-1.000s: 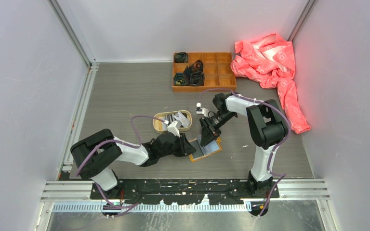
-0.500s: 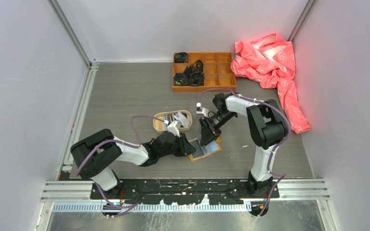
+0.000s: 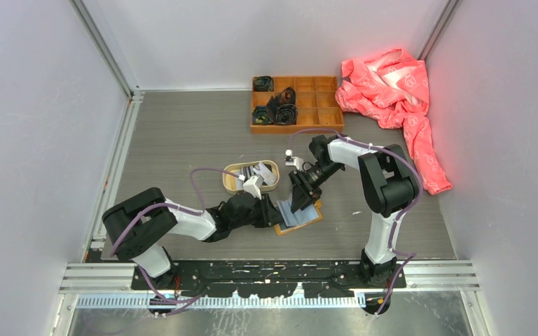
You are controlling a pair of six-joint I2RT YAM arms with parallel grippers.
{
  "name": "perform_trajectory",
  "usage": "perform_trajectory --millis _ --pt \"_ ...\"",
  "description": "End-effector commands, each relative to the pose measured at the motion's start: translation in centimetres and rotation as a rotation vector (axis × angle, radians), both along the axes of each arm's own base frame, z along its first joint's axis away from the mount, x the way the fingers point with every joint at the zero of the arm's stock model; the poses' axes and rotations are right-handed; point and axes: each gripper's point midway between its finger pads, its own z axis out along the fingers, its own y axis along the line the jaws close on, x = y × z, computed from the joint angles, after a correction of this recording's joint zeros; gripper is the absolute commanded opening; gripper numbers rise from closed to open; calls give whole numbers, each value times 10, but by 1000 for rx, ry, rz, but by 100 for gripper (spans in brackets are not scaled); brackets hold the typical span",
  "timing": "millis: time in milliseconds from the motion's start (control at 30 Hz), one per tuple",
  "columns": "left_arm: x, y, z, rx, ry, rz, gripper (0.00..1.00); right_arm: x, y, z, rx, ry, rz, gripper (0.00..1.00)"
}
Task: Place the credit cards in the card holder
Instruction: Turn over the card slot in the card holder.
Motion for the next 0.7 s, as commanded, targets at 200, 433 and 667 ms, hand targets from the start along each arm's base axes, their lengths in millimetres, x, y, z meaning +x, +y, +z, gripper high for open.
perform_trajectory --millis 200,433,667 --pt "2 7 13 15 -37 -3 31 10 1 5 -25 -87 -4 48" --pt "-6 34 26 60 -64 20 31 21 -8 4 -85 -201 -9 46" --pt "-10 59 53 107 -145 17 32 39 -24 21 -149 -431 21 46"
